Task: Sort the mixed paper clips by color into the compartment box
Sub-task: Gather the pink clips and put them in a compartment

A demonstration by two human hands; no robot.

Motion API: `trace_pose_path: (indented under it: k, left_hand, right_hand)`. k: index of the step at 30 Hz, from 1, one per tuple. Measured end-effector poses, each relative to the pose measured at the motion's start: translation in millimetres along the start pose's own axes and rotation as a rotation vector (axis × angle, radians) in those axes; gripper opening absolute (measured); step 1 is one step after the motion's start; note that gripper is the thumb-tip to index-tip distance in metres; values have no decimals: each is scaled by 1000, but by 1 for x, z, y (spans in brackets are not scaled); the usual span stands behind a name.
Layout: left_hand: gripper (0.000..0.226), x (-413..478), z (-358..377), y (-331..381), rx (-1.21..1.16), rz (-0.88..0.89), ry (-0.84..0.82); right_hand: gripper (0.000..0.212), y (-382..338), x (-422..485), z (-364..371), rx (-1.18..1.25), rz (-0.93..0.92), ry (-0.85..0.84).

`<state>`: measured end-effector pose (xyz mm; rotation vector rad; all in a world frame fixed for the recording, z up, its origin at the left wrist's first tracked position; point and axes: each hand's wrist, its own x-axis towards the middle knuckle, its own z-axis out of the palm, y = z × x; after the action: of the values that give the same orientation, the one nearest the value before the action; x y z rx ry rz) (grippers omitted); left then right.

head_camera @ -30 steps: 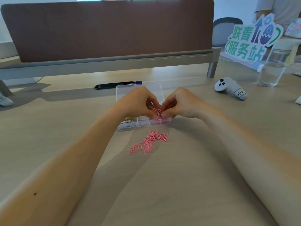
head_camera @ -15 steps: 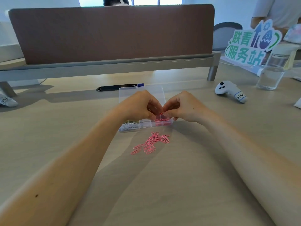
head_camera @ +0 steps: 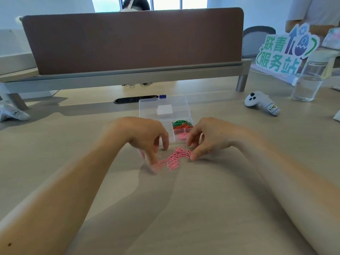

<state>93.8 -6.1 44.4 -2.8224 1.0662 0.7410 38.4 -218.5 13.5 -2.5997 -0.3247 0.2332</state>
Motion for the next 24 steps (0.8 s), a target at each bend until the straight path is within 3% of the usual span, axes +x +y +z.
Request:
trace_pose_path:
  k: [2, 5, 12, 14, 17, 19, 24]
  left_hand:
    - [77, 1, 5, 5, 81, -16, -48]
    - [79, 9, 13, 7, 72, 32, 63]
    - [56, 19, 18, 9, -150, 112, 197]
    - [65, 16, 15, 8, -112, 100, 179]
    - [86, 13, 16, 11, -36, 62, 133]
    - [80, 16, 20, 16, -1, 77, 154]
    - [34, 19, 24, 19, -138, 161, 188]
  right_hand:
    - [38, -1, -1, 1, -76, 5, -18]
    - [28, -1, 1, 4, -117, -21, 4]
    - [14, -6, 6, 13, -35, -75, 82]
    - [23, -8, 3, 10, -32, -59, 90]
    - [52, -10, 0, 9, -164, -37, 81]
    - [57, -13, 0, 12, -188, -51, 56]
    - [39, -15, 3, 17, -150, -87, 59]
